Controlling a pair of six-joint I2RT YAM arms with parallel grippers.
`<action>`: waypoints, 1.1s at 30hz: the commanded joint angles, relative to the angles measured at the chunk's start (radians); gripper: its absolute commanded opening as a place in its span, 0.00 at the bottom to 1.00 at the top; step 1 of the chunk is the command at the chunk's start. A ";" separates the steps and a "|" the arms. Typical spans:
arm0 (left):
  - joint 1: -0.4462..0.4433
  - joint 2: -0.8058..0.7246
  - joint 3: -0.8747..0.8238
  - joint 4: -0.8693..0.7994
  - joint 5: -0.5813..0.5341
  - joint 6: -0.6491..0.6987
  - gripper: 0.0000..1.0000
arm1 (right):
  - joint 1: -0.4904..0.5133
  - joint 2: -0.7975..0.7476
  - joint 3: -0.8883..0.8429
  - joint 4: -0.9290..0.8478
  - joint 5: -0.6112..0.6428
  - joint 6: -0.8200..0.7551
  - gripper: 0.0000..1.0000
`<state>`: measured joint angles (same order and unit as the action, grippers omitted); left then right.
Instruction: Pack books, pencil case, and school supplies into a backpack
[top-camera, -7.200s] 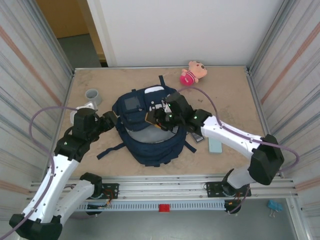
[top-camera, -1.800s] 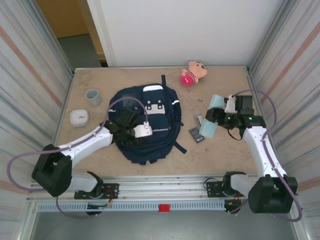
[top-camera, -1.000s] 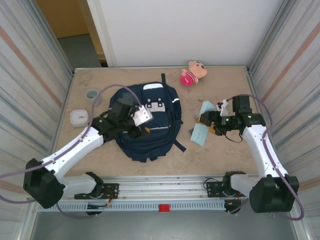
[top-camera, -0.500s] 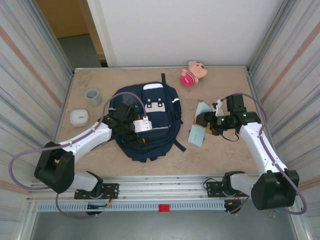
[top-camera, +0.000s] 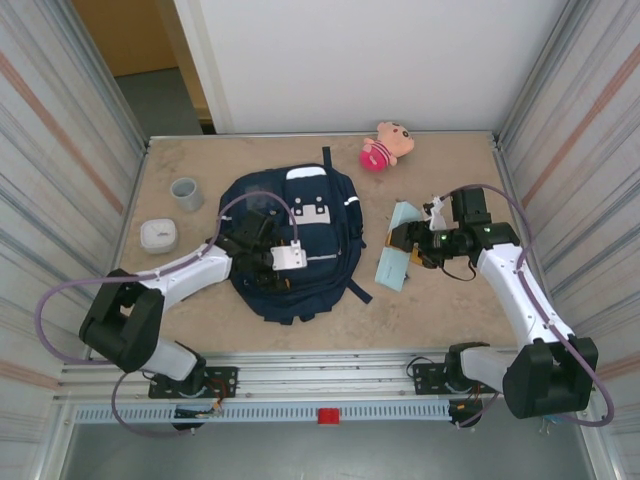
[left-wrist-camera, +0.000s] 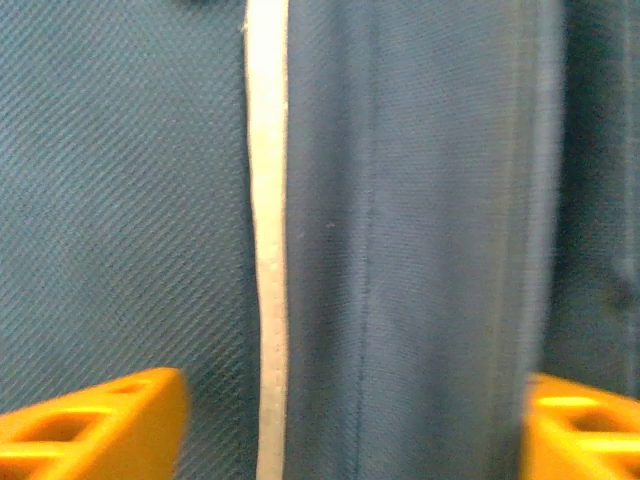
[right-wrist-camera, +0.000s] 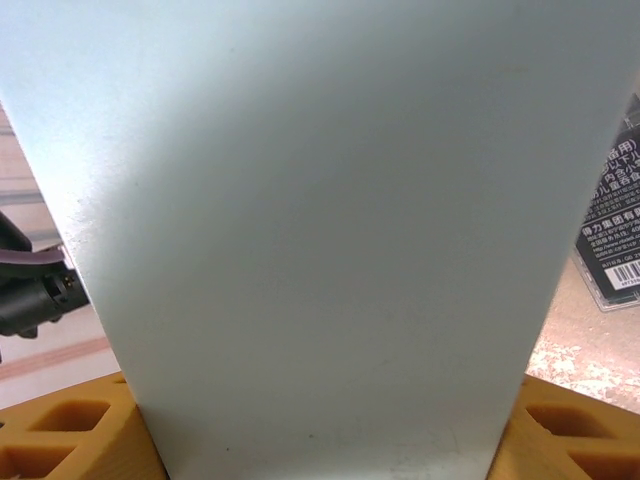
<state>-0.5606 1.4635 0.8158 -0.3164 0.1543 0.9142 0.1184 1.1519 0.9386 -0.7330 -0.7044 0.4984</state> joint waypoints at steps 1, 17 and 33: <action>-0.002 -0.017 -0.007 0.081 -0.070 -0.019 0.40 | 0.007 -0.008 0.002 0.014 -0.008 0.022 0.54; -0.066 -0.291 0.135 -0.032 0.040 -0.591 0.00 | -0.011 -0.067 -0.042 0.024 -0.038 0.165 0.53; -0.075 -0.273 0.345 -0.029 0.057 -0.909 0.00 | 0.413 0.117 -0.174 0.701 0.098 0.842 0.58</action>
<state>-0.6361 1.2144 1.0962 -0.4549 0.1711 0.0578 0.4908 1.2045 0.7494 -0.2359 -0.6811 1.1599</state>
